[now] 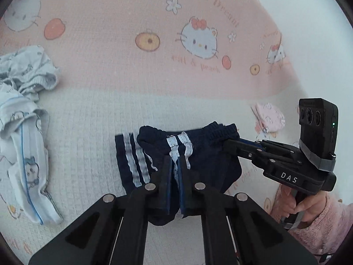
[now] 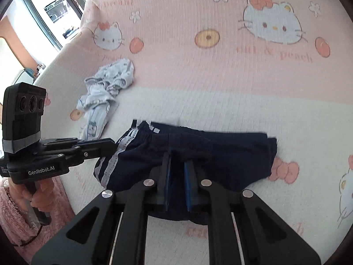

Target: Fold clothes

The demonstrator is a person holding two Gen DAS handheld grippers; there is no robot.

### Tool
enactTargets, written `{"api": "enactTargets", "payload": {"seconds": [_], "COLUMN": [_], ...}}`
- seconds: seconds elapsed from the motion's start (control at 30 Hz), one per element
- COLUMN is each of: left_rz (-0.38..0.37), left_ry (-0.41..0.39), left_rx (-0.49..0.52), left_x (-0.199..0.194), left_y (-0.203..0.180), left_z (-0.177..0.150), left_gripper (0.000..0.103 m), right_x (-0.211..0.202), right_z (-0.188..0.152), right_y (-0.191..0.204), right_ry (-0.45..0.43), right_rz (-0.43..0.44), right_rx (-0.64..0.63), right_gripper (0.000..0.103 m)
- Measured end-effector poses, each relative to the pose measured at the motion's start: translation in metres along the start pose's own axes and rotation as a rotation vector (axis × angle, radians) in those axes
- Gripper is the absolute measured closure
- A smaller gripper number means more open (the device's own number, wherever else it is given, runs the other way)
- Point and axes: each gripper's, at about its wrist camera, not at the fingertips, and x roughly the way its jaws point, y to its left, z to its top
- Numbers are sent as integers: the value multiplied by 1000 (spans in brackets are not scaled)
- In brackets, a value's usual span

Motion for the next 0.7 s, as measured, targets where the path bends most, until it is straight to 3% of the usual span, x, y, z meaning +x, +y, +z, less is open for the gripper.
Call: {"api": "enactTargets", "payload": {"seconds": [0.03,0.07,0.1,0.13,0.2,0.3,0.4,0.57,0.7], "left_rz": [3,14,28,69,76,55,31,-4,8], "left_ry": [-10,28,85,145,146,75,61,90,99], "left_rx": [-8,-39,-78,-108,-137,-143,-132,-48,-44], "left_x": [0,12,28,42,45,22,10,8,8], "left_y": [3,11,22,31,37,34,32,17,11], "left_z": [5,7,8,6,2,0,-7,-20,-26], "left_gripper": [97,96,96,95,95,90,56,55,55], "right_x": [10,20,29,39,56,28,-2,-9,-5], "right_z": [3,5,8,11,7,4,-7,-39,-53], "right_y": [-4,-8,-12,-17,-30,-35,-38,-47,-41], "right_ry": [30,60,90,120,198,89,14,84,105], "right_rz": [-3,-6,-9,-12,-47,11,-10,13,21], "right_rx": [16,33,49,66,128,182,213,232,199], "right_gripper": [92,86,72,67,64,61,49,49,49]}}
